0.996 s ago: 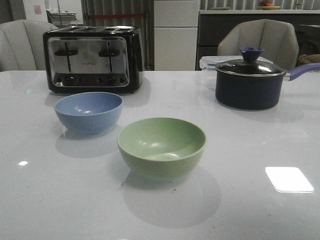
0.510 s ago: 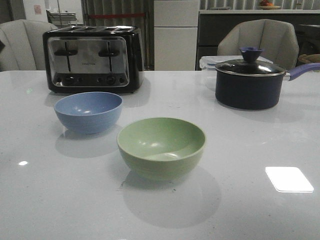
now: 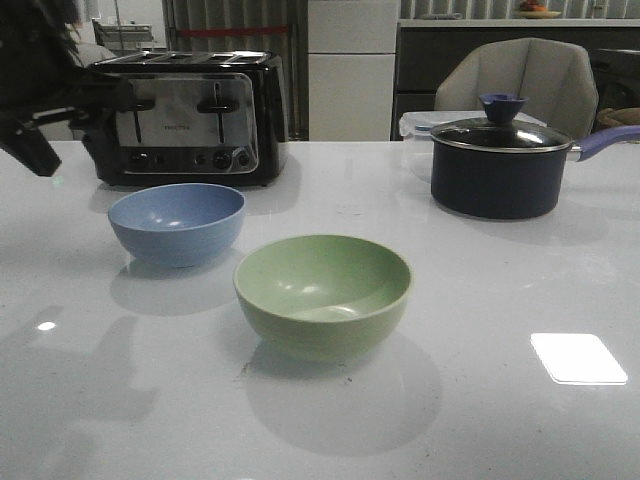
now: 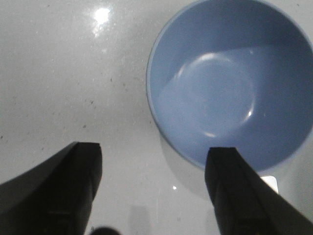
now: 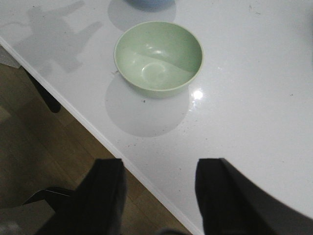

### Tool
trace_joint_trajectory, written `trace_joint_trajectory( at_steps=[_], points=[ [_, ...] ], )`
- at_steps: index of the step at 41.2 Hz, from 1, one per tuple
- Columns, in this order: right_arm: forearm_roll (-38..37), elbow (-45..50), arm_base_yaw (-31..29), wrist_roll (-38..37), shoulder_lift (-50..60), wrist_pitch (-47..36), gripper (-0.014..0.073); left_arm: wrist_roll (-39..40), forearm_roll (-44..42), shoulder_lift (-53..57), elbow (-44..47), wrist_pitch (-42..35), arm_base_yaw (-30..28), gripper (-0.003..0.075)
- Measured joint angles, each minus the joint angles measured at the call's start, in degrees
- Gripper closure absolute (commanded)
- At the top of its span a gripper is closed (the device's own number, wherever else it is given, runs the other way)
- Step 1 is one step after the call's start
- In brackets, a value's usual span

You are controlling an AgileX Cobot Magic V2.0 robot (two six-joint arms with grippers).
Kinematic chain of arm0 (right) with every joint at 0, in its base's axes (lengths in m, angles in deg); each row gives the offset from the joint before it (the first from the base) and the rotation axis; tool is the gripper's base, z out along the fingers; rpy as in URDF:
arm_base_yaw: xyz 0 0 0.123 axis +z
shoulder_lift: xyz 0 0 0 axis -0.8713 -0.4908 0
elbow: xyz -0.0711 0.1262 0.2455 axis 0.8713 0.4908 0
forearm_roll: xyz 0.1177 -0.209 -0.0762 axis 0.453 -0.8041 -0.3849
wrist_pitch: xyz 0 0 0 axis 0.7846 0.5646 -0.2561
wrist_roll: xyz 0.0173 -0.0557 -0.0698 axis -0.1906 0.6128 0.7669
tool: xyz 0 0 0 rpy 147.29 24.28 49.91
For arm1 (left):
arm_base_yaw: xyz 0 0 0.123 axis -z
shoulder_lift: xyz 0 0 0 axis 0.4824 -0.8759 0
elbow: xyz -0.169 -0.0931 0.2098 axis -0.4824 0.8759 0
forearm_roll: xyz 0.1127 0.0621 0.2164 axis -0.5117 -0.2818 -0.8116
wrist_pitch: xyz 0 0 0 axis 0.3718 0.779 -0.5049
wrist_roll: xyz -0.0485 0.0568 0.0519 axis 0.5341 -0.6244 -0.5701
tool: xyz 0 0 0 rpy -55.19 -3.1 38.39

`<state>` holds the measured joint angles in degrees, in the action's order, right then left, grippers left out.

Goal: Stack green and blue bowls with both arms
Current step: 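Lower the left gripper onto the light blue bowl's rim and grasp it, then lift the blue bowl with the left gripper over the green bowl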

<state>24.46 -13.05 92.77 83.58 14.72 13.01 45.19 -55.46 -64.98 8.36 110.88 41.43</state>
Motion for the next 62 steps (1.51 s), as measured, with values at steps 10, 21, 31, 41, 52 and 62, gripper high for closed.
trace_joint_trajectory(
  at_steps=[10, 21, 31, 41, 52, 62],
  points=[
    [0.0, 0.0, 0.0, 0.0, 0.0, 0.0, 0.0147, 0.0, 0.2, -10.6, -7.4, -2.6, 0.0, 0.0225],
    [0.0, 0.0, 0.0, 0.0, 0.0, 0.1, 0.0147, 0.0, 0.2, -14.5, -8.3, -4.5, 0.0, 0.0438],
    [0.0, 0.0, 0.0, 0.0, 0.0, 0.1, 0.0147, 0.0, 0.2, -14.5, -8.5, -5.3, 0.0, 0.0624],
    [0.0, 0.0, 0.0, 0.0, 0.0, 0.1, 0.0147, 0.1, 0.5, -11.5, -8.7, -3.0, 0.0, 0.0627],
    [0.0, 0.0, 0.0, 0.0, 0.0, 0.1, 0.0147, -7.3, 5.1, 1.1, -8.7, 3.5, 1.0, 0.0627],
    [0.0, 0.0, 0.0, 0.0, 0.0, 0.1, 0.0147, -10.6, 6.8, 8.4, -8.7, 9.9, 7.1, 0.0627]
  ],
)
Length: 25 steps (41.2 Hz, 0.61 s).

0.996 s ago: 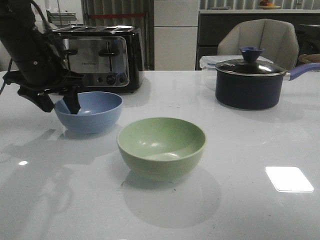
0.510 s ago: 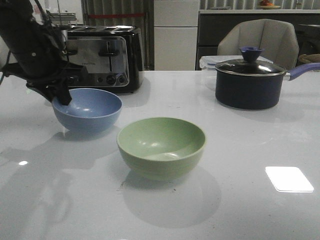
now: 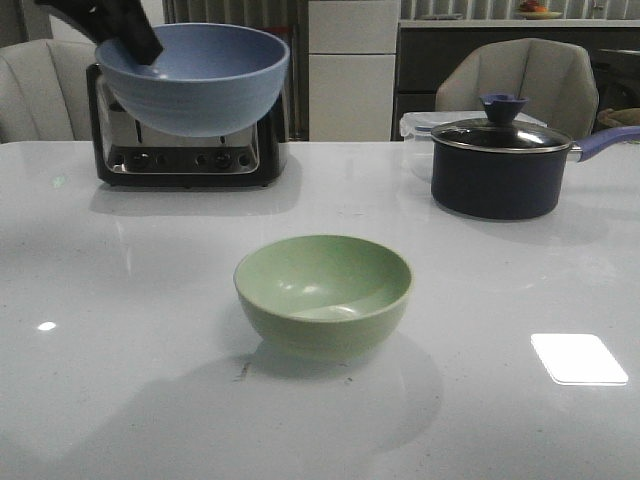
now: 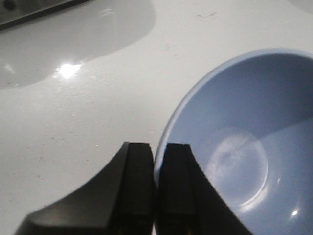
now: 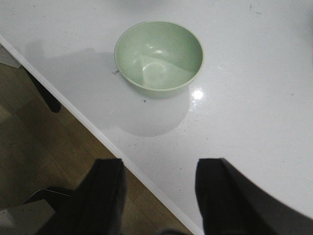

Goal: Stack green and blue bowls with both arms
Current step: 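Lift the blue bowl with the left gripper over the green bowl, then lower the blue bowl into the green bowl and open the left gripper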

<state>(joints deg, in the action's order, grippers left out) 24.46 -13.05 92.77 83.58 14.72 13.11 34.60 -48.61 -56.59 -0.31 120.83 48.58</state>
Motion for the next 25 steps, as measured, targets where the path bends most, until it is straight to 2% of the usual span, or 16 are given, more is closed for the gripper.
trace_joint_trajectory(
  at_steps=[12, 25],
  points=[
    [0.0, 0.0, 0.0, 0.0, 0.0, 0.0, 0.0147, -0.3, 0.9, -2.7, 0.0, 1.8, 8.3, 0.0627],
    [0.0, 0.0, 0.0, 0.0, 0.0, 0.0, 0.0147, -0.6, 3.8, -11.5, 0.0, 1.5, 9.6, 0.0627]
  ],
)
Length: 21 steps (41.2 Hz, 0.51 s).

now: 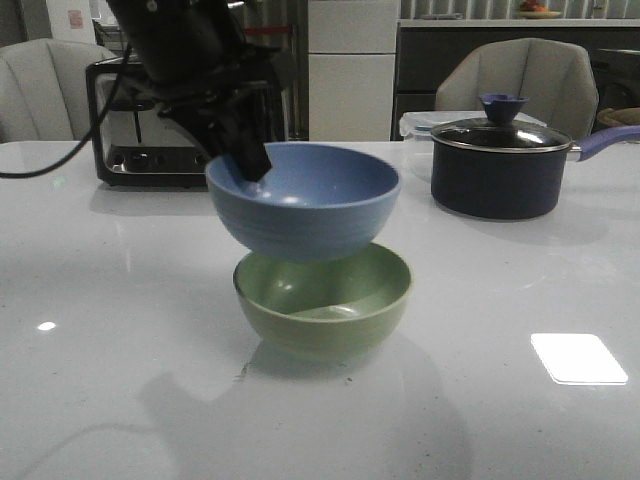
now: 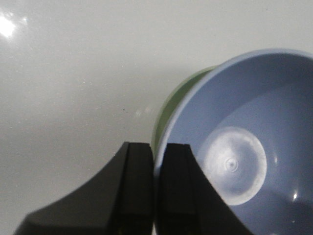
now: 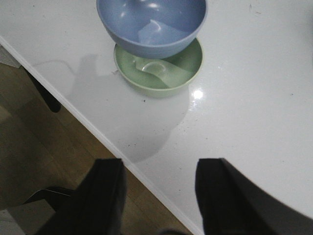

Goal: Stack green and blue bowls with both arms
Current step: 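Lower the blue bowl into the green bowl and open the left gripper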

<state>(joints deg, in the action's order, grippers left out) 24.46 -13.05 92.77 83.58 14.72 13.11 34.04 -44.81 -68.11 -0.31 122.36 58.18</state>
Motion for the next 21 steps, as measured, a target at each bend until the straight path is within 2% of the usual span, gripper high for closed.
trace_joint_trajectory(
  at_steps=[16, 18, 21],
  points=[
    [0.0, 0.0, 0.0, 0.0, 0.0, 0.0, 0.0147, -1.3, 1.7, -5.6, 0.0, -2.4, 1.7, 0.0626],
    [0.0, 0.0, 0.0, 0.0, 0.0, 0.0, 0.0147, -1.5, 1.8, -6.0, 0.0, -2.4, 2.0, 0.0611],
    [0.0, 0.0, 0.0, 0.0, 0.0, 0.0, 0.0147, -1.9, 1.8, -6.6, 0.0, -2.4, 2.0, 0.0538]
  ],
)
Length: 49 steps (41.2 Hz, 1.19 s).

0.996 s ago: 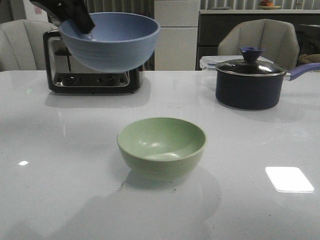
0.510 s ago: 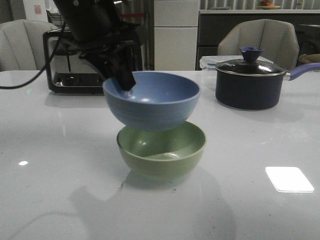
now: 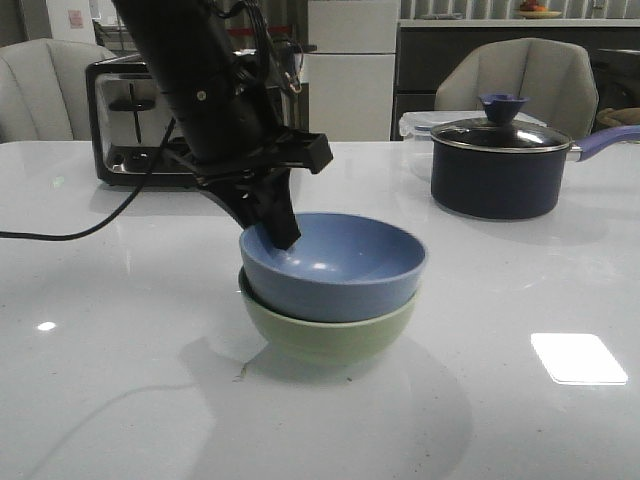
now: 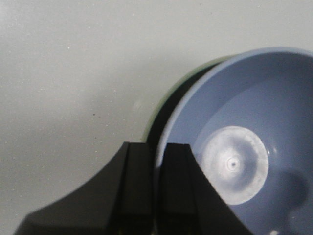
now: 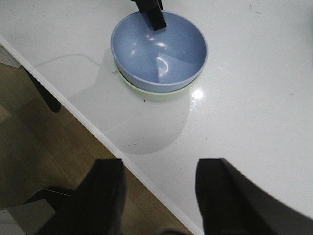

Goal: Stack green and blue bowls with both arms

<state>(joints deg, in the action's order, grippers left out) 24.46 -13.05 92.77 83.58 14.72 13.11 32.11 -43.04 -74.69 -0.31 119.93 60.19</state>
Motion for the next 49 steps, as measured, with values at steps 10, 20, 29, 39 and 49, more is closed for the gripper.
trace_joint_trajectory(
  at_steps=[10, 20, 29, 39, 49],
  points=[
    [0.0, 0.0, 0.0, 0.0, 0.0, 0.0, 0.0147, -1.5, 0.4, -0.2, 0.0, 0.5, 0.0, 0.0234],
    [0.0, 0.0, 0.0, 0.0, 0.0, 0.0, 0.0147, -1.5, -1.9, 5.8, 0.0, 0.7, 0.0, 0.0279],
    [0.0, 0.0, 0.0, 0.0, 0.0, 0.1, 0.0147, -1.6, -2.4, 19.9, 4.2, 0.3, 0.0, 0.0288],
    [0.0, 0.0, 0.0, 0.0, 0.0, 0.1, 0.0147, -3.9, -2.6, 36.6, 18.0, -2.4, 0.0, 0.0288],
    [0.0, 0.0, 0.0, 0.0, 0.0, 0.1, 0.0147, -4.5, -2.6, 53.0, 32.0, -3.5, 0.0, 0.0288]
  ],
)
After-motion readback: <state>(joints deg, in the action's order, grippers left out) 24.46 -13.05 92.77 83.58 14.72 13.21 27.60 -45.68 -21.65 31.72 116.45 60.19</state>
